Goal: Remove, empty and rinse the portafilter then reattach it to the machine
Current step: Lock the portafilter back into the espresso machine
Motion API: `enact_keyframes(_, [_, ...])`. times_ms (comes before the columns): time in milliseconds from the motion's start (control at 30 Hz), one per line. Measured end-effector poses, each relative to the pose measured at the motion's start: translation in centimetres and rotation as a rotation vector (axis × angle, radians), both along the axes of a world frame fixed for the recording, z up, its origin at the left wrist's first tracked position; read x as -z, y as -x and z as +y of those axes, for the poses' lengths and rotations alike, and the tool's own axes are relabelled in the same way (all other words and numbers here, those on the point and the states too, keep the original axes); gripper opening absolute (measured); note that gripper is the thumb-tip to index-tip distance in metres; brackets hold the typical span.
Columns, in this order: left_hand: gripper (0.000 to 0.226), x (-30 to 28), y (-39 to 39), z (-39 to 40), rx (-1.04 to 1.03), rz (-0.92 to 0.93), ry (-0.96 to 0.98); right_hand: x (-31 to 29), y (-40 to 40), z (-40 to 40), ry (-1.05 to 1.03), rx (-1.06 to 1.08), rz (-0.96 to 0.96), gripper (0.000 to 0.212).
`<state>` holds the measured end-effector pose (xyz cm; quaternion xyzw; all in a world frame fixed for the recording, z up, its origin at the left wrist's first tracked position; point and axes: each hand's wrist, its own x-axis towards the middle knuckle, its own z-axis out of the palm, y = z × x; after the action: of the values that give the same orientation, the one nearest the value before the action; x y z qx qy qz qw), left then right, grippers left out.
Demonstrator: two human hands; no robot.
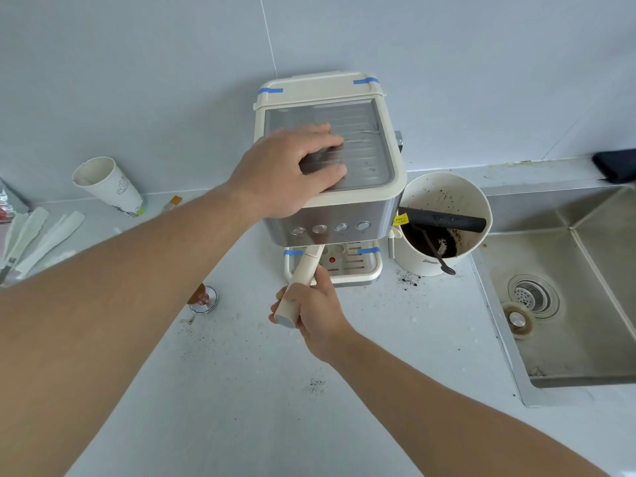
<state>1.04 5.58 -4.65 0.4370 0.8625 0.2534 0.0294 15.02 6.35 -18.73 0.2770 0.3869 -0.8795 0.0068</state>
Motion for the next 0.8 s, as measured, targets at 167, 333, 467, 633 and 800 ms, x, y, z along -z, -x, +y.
enact_keyframes(167, [0.051, 0.2, 0.2, -0.2, 0.080, 0.059, 0.038, 0.1, 0.4, -0.2, -0.230, -0.049, -0.126, 0.051])
enact_keyframes(333, [0.056, 0.4, 0.7, -0.1, 0.087, 0.058, 0.069, 0.0, -0.1, 1.8, -0.314, -0.179, -0.162, 0.045])
enact_keyframes(467, [0.057, 0.4, 0.7, -0.2, 0.102, 0.070, 0.076, -0.6, -1.1, 3.5, -0.328, -0.297, -0.138, 0.043])
enact_keyframes(633, [0.055, 0.4, 0.8, -0.2, 0.115, 0.064, 0.068, -0.9, -1.4, 5.0, -0.316, -0.381, -0.124, 0.048])
enact_keyframes(800, [0.054, 0.5, 0.9, -0.3, 0.117, 0.054, 0.065, -1.0, -1.6, 6.0, -0.285, -0.454, -0.103, 0.055])
